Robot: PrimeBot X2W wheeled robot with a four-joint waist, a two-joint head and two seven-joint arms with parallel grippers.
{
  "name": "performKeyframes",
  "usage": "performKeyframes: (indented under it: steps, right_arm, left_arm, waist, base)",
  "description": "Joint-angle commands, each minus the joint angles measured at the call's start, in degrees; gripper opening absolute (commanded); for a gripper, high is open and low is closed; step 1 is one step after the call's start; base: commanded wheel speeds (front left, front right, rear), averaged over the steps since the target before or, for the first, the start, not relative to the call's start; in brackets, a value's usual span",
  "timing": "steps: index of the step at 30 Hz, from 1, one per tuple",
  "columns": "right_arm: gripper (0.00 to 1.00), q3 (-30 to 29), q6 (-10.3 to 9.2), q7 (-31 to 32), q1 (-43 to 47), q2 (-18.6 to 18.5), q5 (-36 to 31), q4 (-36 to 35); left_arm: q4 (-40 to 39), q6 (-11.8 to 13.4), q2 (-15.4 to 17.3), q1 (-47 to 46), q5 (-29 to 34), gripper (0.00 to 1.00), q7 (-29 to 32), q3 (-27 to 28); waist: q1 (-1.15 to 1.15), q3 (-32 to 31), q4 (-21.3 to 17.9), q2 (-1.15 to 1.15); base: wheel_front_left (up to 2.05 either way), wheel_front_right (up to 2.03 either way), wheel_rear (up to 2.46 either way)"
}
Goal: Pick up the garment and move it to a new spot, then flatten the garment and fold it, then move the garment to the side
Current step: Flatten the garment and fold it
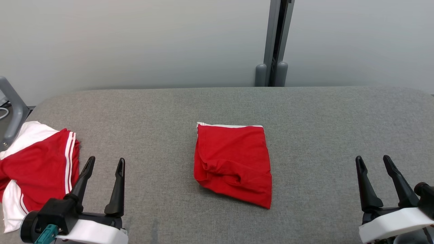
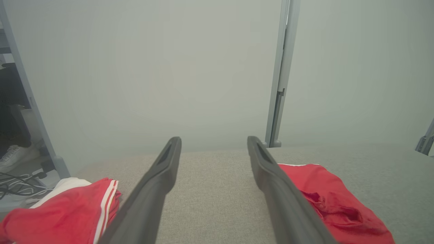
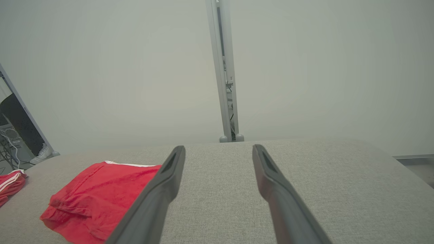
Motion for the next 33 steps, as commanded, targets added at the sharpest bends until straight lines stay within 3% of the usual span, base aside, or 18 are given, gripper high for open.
performKeyframes:
  steps: [1,33]
  right_arm:
    - [1.0,-0.3,0.01,0.0,0.0,-0.1,0.2,-0.2]
    - [1.0,-0.6,0.01,-0.2,-0.7,0.1,0.7,1.8]
  left_arm:
    - [-0.2,0.2,0.2,-0.3,-0.1,1.0,0.0,0.0]
    - [-0.8,1.8,0.4,-0.9,-0.3,1.0,0.4,-1.1]
  waist:
    - [0.0,0.0,0.1,0.0]
    - [0.0,0.1,0.3,0.0]
  base:
    - [0.0,0.0,0.0]
    - [0.0,0.0,0.0]
